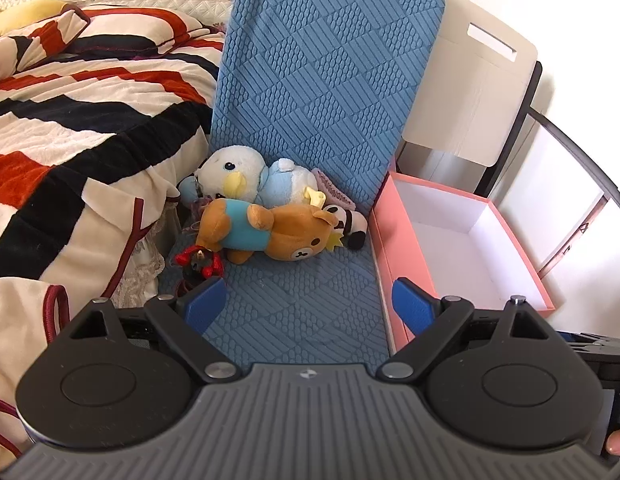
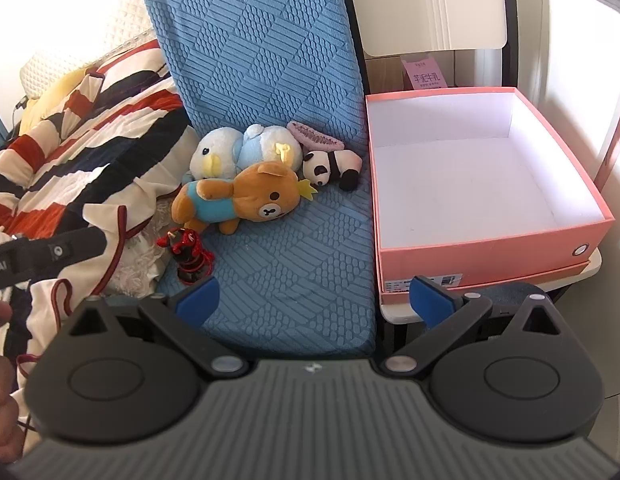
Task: Organize objects
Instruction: 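Move both tools toward the toys on the blue seat, then grasp the red-black figurine with the left tool while the right tool grasps the brown bear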
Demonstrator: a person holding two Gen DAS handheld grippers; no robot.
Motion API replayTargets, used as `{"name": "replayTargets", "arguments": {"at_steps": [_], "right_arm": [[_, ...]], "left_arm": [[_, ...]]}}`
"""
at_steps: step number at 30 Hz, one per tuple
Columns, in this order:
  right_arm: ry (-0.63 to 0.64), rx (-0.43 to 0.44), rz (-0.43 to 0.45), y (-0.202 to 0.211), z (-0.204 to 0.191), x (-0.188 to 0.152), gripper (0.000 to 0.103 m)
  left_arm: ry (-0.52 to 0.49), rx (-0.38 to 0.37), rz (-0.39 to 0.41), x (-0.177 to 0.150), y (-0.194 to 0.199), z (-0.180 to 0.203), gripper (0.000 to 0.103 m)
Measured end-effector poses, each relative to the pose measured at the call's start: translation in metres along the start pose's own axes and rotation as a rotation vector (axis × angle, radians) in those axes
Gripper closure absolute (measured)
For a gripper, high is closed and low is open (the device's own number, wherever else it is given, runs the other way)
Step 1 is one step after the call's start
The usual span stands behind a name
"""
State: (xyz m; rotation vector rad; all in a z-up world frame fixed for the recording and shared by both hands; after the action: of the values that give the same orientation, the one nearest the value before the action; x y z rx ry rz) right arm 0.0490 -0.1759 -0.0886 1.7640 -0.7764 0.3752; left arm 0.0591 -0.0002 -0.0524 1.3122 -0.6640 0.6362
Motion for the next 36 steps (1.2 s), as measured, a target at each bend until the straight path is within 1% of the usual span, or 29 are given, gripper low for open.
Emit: {"name": "replayTargets", "arguments": {"at_steps": [7,10,12,19,25,28,31,36], "right_arm": [[-0.007,-0.012,-0.016,-0.006,0.003,0.001,0.0],[-0.018,-0.035,-0.009,-0.009,0.006,0.005,0.0],[-0.022,-0.029,-0.017,-0.014,0.006,0.007,0.0],[-0.009,-0.016,-0.054,-0.035,-0.007,0.01,0.0],[-0.023,-0.009,-0.081,-0.059,-0.018,0.014,0.0],[-0.051,0.018,-0.081,-0.071,-0.024,0.019,0.0],[-0.107,0.061,-0.086,-0.085,-0.029,0.026,0.0],[-0.194,0.124,-0.106,-0.115,-0.041,0.036,0.0]], "left_arm": [[0.007,-0.002,-0.014,-0.004,-0.007,-0.003,0.01],[0.012,0.0,-0.02,-0.005,-0.012,-0.006,0.01],[0.019,-0.001,-0.026,-0.005,-0.017,-0.009,0.01],[0.043,0.006,-0.044,-0.006,-0.035,-0.024,0.01],[0.068,0.032,-0.056,-0.009,-0.056,-0.045,0.01],[0.081,0.046,-0.06,-0.009,-0.07,-0.056,0.01],[0.085,0.069,-0.07,-0.01,-0.085,-0.067,0.01],[0.135,0.111,-0.065,-0.01,-0.114,-0.09,0.01]]}}
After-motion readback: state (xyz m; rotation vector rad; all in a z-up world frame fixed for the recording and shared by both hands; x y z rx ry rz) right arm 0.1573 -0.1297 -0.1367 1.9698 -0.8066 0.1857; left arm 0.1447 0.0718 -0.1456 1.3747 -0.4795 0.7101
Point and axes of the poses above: each gripper's, at about its wrist camera, not at the fingertips, and y roughly against the way its jaws point, z to its right, x to its top, the point moved 8 cm from there along -y, roughly the way its jaws point, and after that the axes turned 8 degrees about -y, right-handed, at the moved point
